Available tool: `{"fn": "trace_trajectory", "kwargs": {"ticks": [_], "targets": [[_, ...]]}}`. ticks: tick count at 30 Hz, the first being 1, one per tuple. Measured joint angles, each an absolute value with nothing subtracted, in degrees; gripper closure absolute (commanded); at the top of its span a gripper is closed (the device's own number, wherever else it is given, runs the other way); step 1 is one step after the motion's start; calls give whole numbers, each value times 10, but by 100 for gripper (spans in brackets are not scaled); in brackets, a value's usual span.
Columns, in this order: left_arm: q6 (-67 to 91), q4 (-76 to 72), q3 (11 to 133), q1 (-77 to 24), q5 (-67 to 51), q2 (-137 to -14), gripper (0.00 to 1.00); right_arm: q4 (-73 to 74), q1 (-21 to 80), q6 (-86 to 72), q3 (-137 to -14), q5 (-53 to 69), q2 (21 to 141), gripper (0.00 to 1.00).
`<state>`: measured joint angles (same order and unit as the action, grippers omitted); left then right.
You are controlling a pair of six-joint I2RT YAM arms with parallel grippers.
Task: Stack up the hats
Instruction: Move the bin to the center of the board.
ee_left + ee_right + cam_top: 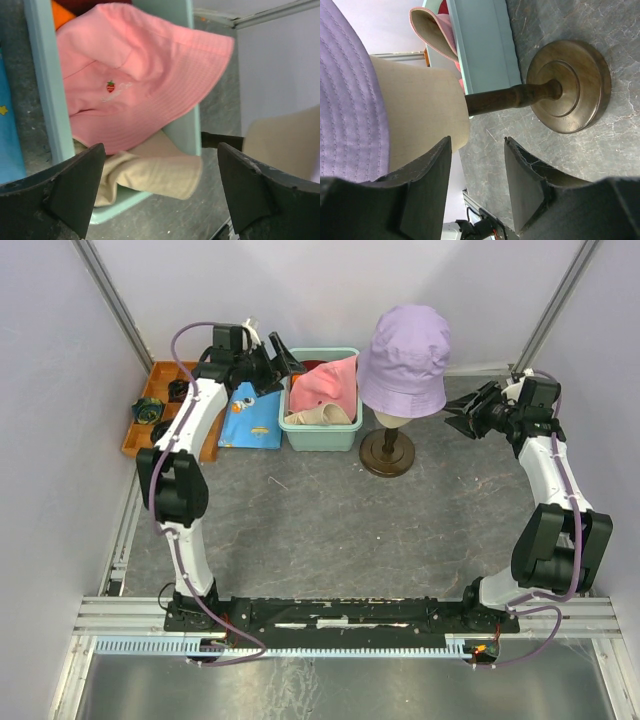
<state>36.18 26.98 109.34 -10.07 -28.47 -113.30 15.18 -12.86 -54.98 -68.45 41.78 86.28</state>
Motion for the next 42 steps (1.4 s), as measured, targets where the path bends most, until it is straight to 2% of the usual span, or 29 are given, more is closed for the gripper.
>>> {"fn": "trace_trajectory", "kwargs": {"ticks": [3, 7, 9, 12, 14, 22, 29, 33, 36, 37, 39, 42], "targets": [[353, 285, 1115, -100, -296, -1179, 1, 157, -129, -546, -684, 417, 863, 47], [371, 258, 1083, -100, -321, -1190, 1, 164, -129, -544, -685, 415, 863, 47], [376, 213, 1037, -101, -318, -1169, 1, 171, -129, -542, -687, 413, 863, 47], [393, 59, 876, -100, -314, -1085, 1, 181, -129, -541, -695, 410, 863, 48], [402, 4, 825, -100, -322, -1049, 1, 188, -129, -540, -703, 407, 863, 48], [417, -127, 890, -102, -364, -1080, 1, 204, -129, -534, -722, 396, 848, 48], [389, -183, 871, -123, -313, -1054, 1, 221, -129, -528, -723, 387, 844, 48], [478, -371, 757, -129, -253, -991, 1, 232, -129, -526, -736, 384, 844, 48], [591, -579, 671, -111, -205, -990, 6, 232, -129, -526, -743, 383, 842, 48], [625, -630, 670, -99, -206, -1011, 1, 233, -129, -526, -744, 383, 840, 48], [647, -626, 697, -83, -216, -1045, 1, 236, -129, -525, -746, 383, 838, 48], [587, -441, 768, -80, -208, -1052, 1, 244, -129, -522, -749, 382, 834, 48]]}}
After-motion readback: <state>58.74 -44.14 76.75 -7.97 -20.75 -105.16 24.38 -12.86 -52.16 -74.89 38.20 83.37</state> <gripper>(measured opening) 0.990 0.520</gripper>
